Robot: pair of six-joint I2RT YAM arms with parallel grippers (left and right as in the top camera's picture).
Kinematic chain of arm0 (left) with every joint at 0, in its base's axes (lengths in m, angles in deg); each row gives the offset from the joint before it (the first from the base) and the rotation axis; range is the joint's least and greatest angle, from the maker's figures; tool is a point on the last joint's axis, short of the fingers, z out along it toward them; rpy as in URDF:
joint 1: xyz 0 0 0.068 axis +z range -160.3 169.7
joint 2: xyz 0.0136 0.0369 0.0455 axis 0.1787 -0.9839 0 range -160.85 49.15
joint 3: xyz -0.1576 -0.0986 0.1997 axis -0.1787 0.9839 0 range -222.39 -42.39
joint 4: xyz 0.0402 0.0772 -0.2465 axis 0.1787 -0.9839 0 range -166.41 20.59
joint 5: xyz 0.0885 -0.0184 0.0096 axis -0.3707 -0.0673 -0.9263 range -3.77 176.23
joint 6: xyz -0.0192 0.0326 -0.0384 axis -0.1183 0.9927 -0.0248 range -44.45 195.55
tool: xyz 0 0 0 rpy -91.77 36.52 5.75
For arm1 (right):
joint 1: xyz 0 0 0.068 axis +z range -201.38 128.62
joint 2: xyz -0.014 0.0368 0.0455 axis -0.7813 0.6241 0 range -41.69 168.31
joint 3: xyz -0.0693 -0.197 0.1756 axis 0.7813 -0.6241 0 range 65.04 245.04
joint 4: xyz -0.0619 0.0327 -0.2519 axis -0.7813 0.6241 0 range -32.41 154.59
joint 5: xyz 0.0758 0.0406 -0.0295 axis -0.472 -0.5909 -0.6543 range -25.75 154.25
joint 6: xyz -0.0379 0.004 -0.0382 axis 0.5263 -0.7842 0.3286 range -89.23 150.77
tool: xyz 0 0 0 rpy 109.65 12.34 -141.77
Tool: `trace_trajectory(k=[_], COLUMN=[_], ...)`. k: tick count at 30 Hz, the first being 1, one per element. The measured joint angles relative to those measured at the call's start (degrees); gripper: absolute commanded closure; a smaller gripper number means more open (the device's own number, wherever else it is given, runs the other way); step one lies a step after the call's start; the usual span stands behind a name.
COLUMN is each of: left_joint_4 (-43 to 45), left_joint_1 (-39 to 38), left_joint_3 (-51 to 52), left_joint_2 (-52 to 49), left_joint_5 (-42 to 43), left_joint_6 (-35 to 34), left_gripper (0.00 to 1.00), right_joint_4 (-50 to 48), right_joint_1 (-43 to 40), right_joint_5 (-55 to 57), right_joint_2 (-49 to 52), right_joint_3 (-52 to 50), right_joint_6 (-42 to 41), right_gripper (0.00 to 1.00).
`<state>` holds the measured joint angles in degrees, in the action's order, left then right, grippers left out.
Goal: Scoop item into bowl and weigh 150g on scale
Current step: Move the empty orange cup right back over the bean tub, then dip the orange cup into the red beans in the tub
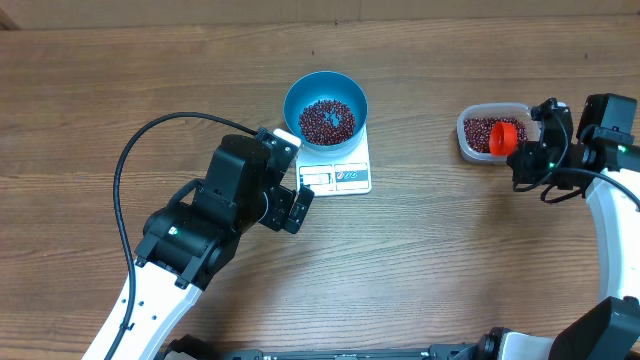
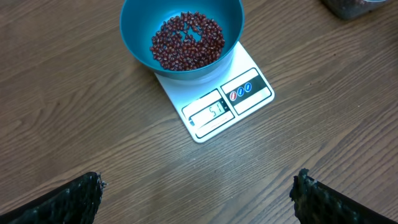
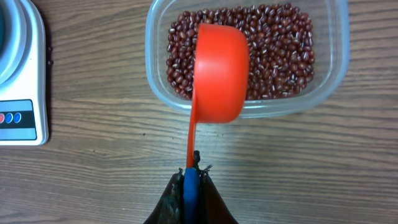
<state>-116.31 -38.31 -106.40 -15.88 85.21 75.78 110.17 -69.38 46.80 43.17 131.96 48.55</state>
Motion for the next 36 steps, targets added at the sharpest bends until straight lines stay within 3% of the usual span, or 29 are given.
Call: trace_trajectory(k=[10,11,17,36], left_joint_4=[0.0,0.0,0.0,0.0], left_joint_1=[0.0,0.0,0.0,0.0], left_joint_3=[0.0,0.0,0.0,0.0], left_joint_2=[0.0,0.0,0.0,0.0], left_joint_5=[0.0,0.0,0.0,0.0], left_joint_6=[0.0,0.0,0.0,0.0], left_gripper=[0.00,0.00,0.00,0.00], right_joint_4=[-2.2,-2.5,-4.1,-6.2], right_joint_1=[0.0,0.0,0.0,0.0], right_joint_5=[-3.3,-3.3,-3.3,-3.3], right_joint_2=[0.0,0.0,0.0,0.0], right_joint_3=[0.0,0.0,0.0,0.0], right_joint_6=[0.0,0.0,0.0,-0.2], right_gripper=[0.96,0.88,0.85,0.87])
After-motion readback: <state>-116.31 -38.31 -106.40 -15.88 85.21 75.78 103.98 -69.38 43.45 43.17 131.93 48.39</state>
